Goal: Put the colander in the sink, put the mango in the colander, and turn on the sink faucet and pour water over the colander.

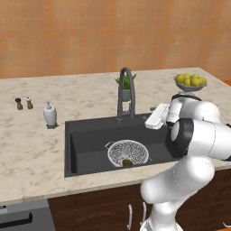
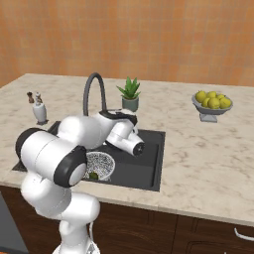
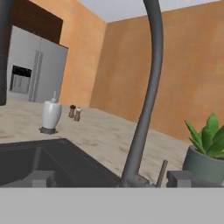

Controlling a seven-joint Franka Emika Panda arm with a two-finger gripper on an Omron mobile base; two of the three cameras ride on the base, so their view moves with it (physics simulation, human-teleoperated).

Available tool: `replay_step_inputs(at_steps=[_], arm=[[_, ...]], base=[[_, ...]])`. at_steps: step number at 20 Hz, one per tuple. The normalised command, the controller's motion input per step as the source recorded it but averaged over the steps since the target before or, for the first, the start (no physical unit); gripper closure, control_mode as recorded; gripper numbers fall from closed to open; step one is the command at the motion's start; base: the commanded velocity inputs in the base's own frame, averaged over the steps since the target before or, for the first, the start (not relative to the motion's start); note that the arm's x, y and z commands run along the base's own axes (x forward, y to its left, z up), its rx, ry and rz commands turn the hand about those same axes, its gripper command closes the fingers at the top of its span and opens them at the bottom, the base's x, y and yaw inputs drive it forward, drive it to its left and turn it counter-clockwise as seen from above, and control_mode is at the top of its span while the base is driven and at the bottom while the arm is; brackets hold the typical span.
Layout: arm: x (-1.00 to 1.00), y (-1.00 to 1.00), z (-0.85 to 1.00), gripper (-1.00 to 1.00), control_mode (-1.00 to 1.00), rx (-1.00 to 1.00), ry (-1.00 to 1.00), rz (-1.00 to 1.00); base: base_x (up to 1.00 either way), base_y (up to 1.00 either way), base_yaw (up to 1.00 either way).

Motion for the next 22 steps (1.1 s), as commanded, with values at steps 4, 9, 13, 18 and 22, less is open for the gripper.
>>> replay_step_inputs(at_steps=[4,9,13,18,22], arm=[[0.34,0.05,0.04,-1.00,-1.00,0.07,0.02,-0.01],[0.36,0.01,0.03,-1.00,-1.00,0.08,0.06,0.00],[0.41,0.00,-0.06,-1.00,-1.00,0.05,0.02,0.00],[0.47,0.00,-0.10,-1.00,-1.00,0.08,0.01,0.00],[0.40,0.00,-0.13,-1.00,-1.00,0.07,0.00,0.00]], base=[[0.00,0.00,0.00],[0.00,0.00,0.00],[0.00,0.00,0.00],[0.00,0.00,0.00],[0.00,0.00,0.00]])
